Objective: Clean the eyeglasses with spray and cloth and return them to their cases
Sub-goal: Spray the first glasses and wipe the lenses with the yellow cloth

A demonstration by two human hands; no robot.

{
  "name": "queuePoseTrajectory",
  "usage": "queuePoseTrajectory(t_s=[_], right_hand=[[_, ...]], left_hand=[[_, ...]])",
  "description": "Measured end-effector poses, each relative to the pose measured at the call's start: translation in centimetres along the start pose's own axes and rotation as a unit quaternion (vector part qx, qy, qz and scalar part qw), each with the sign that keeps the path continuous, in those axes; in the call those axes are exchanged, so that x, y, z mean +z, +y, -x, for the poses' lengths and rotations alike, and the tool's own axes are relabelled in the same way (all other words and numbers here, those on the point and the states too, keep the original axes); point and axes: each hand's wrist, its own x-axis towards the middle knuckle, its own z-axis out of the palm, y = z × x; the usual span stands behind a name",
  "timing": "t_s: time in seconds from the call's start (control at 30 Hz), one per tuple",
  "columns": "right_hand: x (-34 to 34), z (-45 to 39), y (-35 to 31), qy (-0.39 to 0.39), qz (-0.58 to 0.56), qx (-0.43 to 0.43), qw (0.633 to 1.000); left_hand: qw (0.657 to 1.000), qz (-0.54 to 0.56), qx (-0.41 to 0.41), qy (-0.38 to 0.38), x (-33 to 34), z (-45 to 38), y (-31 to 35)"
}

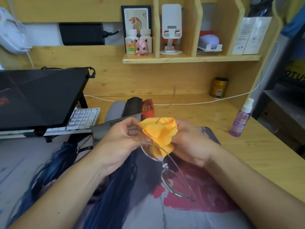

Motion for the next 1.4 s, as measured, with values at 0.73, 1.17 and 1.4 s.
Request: queuePoseTrajectory(t_s=[0.73,1.17,1.4], right_hand=[[-5.1,0.5,-3.8,0.350,0.109,-0.106,0.924],[-2.9,0.9,-3.2,0.226,0.397,-0.120,0.881],[-1.9,0.1,-0.6,0.231,0.443,-0.195,0.844]], left_hand=[[0.997,-0.054,-0.014,0.050,-0.6,-0.1,0.2],[0.876,-0.123,0.337,0.323,-2.5,-0.7,0.0],[0.876,-0.095,0.360,0.307,-1.8,-0.3,0.0]])
